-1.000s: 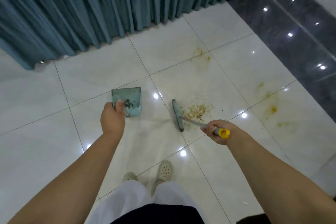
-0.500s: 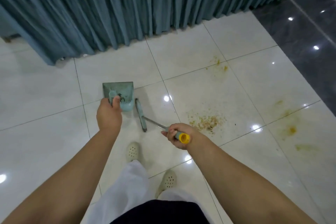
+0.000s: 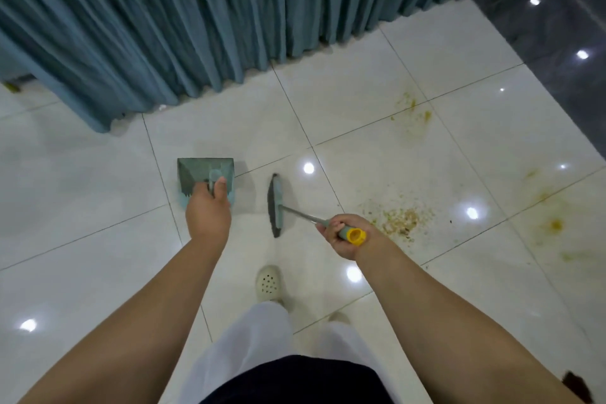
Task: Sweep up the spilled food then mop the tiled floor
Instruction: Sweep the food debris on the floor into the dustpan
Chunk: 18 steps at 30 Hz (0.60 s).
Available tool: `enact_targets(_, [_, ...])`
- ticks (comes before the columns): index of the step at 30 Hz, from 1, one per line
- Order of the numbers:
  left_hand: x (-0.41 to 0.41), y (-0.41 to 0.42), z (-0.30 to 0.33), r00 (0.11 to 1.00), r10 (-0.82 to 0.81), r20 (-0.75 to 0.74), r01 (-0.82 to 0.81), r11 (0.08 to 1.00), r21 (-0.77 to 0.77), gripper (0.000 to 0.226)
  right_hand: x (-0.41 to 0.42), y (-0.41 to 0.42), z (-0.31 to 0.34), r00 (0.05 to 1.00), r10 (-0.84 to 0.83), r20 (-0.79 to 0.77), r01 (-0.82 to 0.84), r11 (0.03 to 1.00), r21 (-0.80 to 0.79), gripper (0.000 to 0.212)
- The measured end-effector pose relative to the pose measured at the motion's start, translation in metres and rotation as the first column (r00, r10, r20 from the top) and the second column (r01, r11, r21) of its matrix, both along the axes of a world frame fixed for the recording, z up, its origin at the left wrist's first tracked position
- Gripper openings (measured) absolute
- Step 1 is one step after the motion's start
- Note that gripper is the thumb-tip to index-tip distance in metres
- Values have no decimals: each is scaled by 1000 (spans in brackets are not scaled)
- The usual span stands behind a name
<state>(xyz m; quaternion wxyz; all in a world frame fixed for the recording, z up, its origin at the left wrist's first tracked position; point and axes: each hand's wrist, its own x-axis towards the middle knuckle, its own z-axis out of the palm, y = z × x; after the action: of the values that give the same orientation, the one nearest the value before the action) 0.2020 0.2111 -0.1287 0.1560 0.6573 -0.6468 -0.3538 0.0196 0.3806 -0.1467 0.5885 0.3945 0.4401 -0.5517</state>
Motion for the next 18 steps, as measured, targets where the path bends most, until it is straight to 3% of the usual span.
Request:
enact_targets(4, [-20,-8,-6,998,-68,-9,68,998,10,41,-29,7,9,994,-99,-45,101,995,29,15])
enact_targets(12, [-46,-24,-14,985,-171,26,171,985,1,36,-86,56,20,937,-315,-150,335,932,137,43])
enact_targets(18, [-53,-41,-15,982,-188,27,188,982,-7,42,-93,59,23,937,-267,-227,311,931,191,50])
